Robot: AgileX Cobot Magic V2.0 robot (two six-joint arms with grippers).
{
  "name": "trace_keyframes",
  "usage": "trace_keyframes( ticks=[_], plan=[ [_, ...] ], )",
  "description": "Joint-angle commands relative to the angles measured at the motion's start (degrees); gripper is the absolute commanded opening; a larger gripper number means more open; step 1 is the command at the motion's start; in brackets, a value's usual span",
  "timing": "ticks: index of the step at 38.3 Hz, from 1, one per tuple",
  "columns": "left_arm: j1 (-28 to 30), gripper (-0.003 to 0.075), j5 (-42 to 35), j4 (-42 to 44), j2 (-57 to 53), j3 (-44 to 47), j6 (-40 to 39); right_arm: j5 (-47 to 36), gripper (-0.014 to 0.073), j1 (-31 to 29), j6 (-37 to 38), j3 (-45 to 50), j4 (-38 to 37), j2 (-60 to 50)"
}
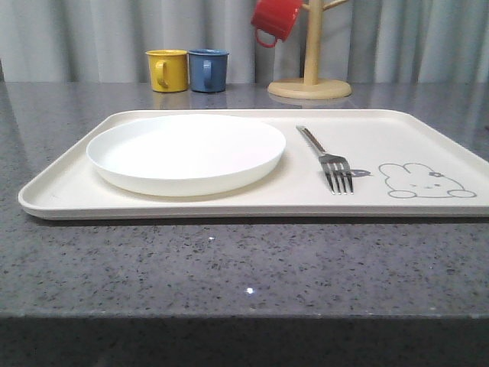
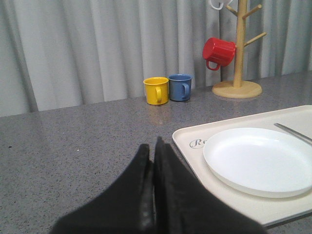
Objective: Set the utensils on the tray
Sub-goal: 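Move the right gripper above the steel chopsticks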
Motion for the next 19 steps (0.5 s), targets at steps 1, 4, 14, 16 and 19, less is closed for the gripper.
trace_keyframes(
  ticks=[1,4,14,16,19],
  plan=[
    [0.1,-0.0018,-4.9,-0.7,0.7,-1.4,-0.7,-0.6,0.04,-0.4,-1.4,-1.2,-0.2,1.6],
    [0.1,-0.0018,-4.9,-0.7,0.7,-1.4,-0.7,-1.1,0.04,-0.4,-1.5,-1.2,-0.2,4.1],
    [0.1,-0.0018,-4.9,-0.7,0.7,-1.4,-0.7,-3.6,0.04,-0.4,-1.5,-1.2,0.1,9.0],
    [0.1,-0.0018,-4.9,-0.7,0.7,-1.4,-0.7,-4.0,0.04,-0.3,-1.5,-1.2,0.6,9.6],
    [0.1,-0.0018,-4.9,-0.7,0.7,-1.4,-0.7,-4.1,0.04,-0.3,-1.5,-1.2,0.6,10.4]
  ],
)
